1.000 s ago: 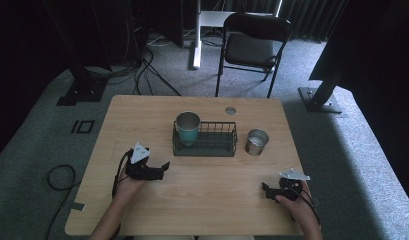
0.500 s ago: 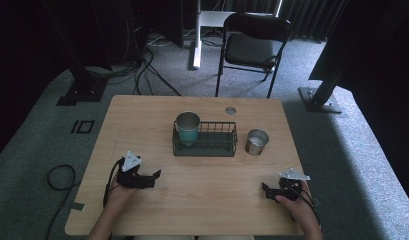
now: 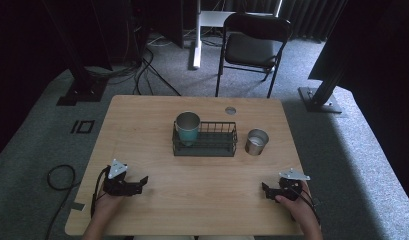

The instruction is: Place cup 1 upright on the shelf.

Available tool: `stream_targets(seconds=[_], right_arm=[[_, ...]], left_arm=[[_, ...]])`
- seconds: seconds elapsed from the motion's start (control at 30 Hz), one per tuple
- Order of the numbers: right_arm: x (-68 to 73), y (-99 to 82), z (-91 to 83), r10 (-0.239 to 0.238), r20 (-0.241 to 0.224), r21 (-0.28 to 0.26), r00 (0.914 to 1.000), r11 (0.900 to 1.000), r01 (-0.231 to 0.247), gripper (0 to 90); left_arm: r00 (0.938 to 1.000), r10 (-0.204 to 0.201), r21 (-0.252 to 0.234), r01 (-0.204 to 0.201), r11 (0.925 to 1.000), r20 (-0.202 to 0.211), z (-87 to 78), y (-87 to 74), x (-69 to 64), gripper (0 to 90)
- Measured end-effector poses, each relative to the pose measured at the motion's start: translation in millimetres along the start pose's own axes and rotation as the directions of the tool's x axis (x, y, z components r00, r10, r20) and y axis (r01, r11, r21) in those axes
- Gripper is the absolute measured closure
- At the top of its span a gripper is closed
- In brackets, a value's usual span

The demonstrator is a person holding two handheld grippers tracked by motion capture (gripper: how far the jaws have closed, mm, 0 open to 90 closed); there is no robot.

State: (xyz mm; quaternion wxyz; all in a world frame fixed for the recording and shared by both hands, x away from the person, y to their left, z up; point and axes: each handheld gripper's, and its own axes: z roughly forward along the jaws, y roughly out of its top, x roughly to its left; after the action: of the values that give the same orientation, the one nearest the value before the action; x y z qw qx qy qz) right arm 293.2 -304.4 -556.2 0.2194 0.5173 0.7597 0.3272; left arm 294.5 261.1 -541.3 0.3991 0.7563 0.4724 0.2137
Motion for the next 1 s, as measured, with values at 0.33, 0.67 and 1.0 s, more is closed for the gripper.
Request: stream_targets(seconds=[0.33, 0.67, 1.0], right_arm=[[0.0, 0.0, 0.1, 0.001, 0.0, -0.002, 1.0, 1.0, -0.001, 11.1], [0.1, -0.1, 0.1, 0.001, 0.0, -0.002, 1.0, 1.0, -0.001, 11.1], [0.1, -0.1, 0.1, 0.001, 0.0, -0.002, 1.0, 1.0, -0.001, 11.1]], left_arm=[[0.9959, -0.073, -0.008, 0.073, 0.9973, -0.054, -13.7, -15.6, 11.3, 1.6], [0.9742, -0.157, 0.005, 0.16, 0.9871, -0.162, -21.5, -22.9, 19.3, 1.6], [0.9471, -0.191, 0.037, 0.207, 0.9776, -0.258, -19.4, -24.3, 23.2, 1.7]])
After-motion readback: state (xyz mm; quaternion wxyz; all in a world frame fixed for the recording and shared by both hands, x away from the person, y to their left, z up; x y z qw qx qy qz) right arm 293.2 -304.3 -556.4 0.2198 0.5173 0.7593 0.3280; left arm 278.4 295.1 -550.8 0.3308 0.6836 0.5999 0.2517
